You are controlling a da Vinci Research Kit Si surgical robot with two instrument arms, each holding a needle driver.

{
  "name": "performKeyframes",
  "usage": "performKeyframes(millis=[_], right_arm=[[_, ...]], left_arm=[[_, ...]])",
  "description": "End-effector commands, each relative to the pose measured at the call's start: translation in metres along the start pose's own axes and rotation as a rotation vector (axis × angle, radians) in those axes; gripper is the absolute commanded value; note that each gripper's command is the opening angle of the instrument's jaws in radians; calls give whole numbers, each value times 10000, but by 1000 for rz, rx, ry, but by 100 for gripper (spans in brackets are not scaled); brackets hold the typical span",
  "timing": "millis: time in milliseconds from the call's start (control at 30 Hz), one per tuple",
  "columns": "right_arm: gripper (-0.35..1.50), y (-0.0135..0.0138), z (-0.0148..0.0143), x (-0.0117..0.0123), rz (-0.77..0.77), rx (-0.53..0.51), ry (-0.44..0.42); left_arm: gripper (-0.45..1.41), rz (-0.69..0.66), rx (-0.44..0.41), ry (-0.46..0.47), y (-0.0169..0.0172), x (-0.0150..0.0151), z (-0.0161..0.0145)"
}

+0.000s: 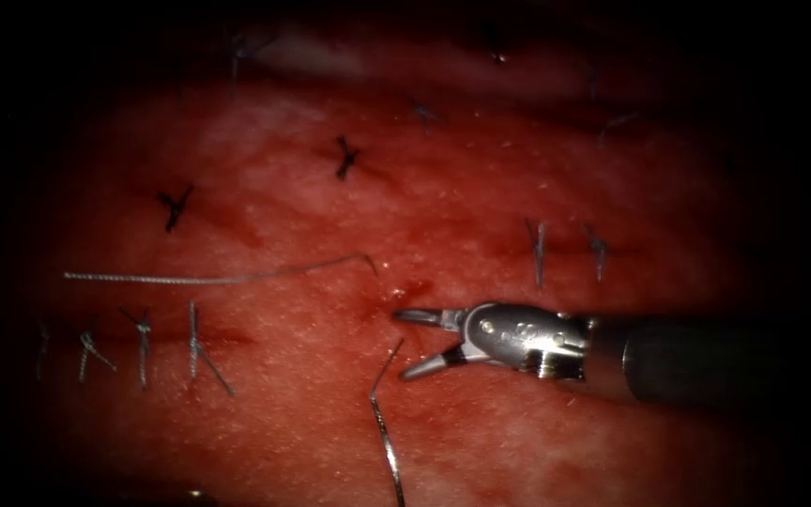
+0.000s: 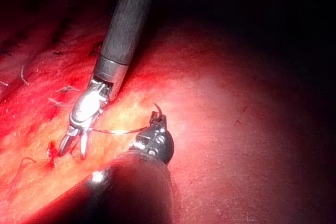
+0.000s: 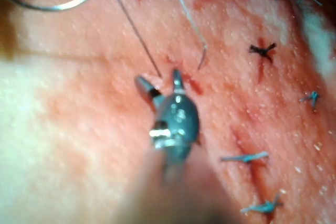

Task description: Wound Closure

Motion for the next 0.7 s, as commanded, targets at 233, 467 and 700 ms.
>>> performKeyframes(millis=[233,467,700], right_arm=[[-35,-2,8,-5,-11,29,-13],[-35,6,-4,-5,-3,-10,-38],[-35,-12,-18,16,29,3,-66]], left_arm=[[-45,-3,0,-1,2,-2,6],[-45,-7,3,-7,0,-1,1],[-45,-10,4,-12,-13,-15,-2]])
